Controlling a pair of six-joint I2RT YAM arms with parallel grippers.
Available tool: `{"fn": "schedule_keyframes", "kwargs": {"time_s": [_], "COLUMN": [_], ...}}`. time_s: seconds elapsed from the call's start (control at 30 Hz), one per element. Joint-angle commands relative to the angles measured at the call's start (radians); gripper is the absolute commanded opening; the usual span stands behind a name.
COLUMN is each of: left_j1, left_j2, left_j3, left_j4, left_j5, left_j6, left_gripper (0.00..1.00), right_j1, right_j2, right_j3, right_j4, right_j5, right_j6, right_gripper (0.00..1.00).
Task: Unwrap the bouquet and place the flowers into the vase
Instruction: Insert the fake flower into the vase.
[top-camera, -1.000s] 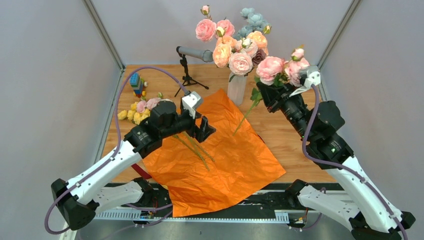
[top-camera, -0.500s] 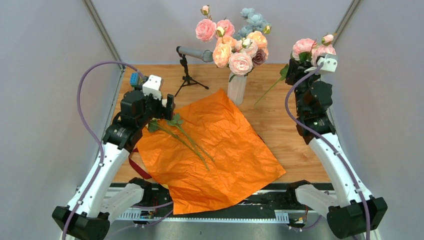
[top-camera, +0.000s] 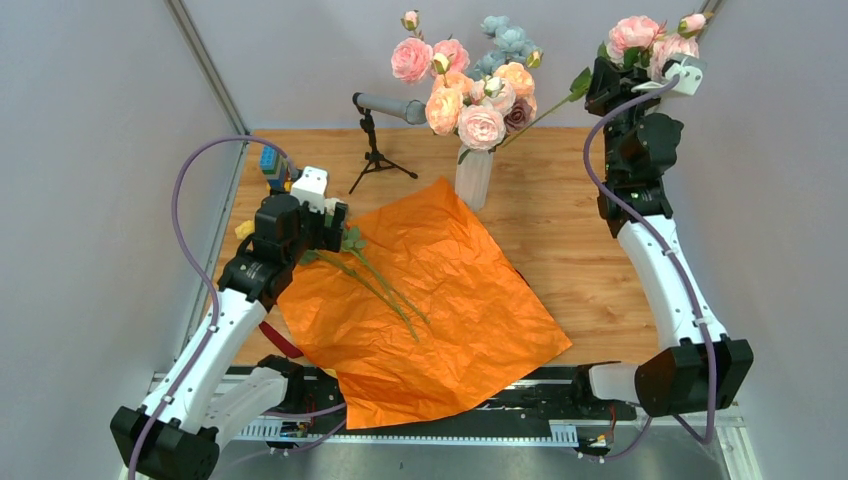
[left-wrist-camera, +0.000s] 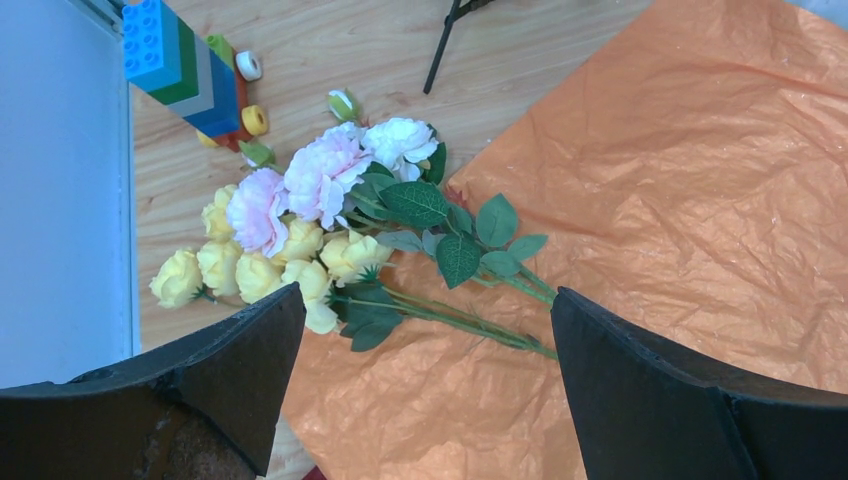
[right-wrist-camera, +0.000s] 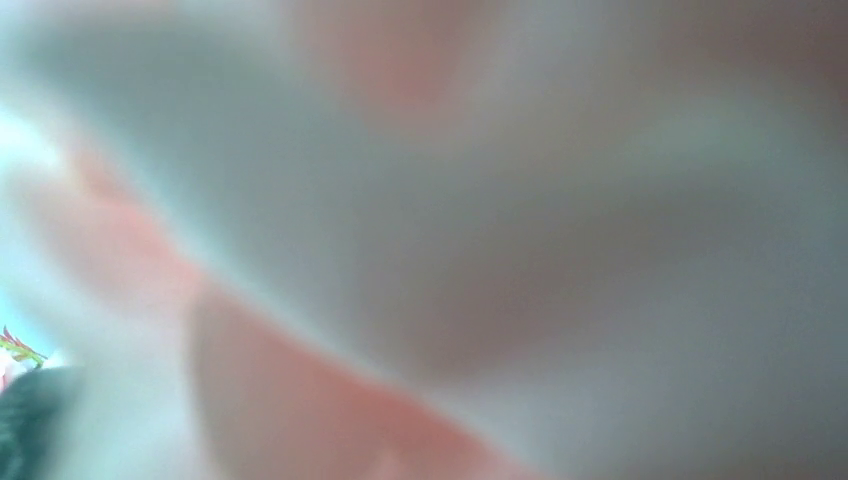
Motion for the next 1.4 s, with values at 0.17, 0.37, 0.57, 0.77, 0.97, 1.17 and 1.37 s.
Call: {"fn": "schedule_keyframes", "kwargs": {"time_s": [0.17,0.37,0.57,0.77,0.97,1.17,1.37], "left_j1": [0.006,0.006,0.006,0.006,0.007,0.006,0.006], "left_j2": [-0.03,-0.036,-0.042,-0.048,-0.052,-0.051,-0.05], "left_j3": [-0.015,-0.019,-0.021,-0.024,-0.024,-0.024,-0.024], "left_j4": [0.055,0.056,0.055,0.056,0.056,0.055,0.055], "left_j5": [-0.009,0.0,0.003,0.003,0.004,0.002,0.009], "left_j6": [0.019,0.015,0.013,0.014,0.015,0.017,0.015], "left_gripper": [1.0,1.0,1.0,1.0,1.0,1.0,1.0], "right_j1": [-0.02,-0.021,-0.021,-0.022,-0.021,-0.019,-0.01], "right_j2": [0.059,0.064,0.08,0.141,0.174,0.216,0.243], "right_j3": [0.166,0.196,0.238,0.31,0.324,0.338,0.334], "right_j4": [0.029,-0.007,-0.053,-0.144,-0.145,-0.122,-0.108], "right_j5": [-0.12,-0.142,-0.161,-0.225,-0.238,-0.313,-0.368], "right_j6": [0.096,0.114,0.117,0.116,0.115,0.071,0.041], "right_gripper": [0.0,0.0,0.0,0.0,0.0,0.0,0.0]}}
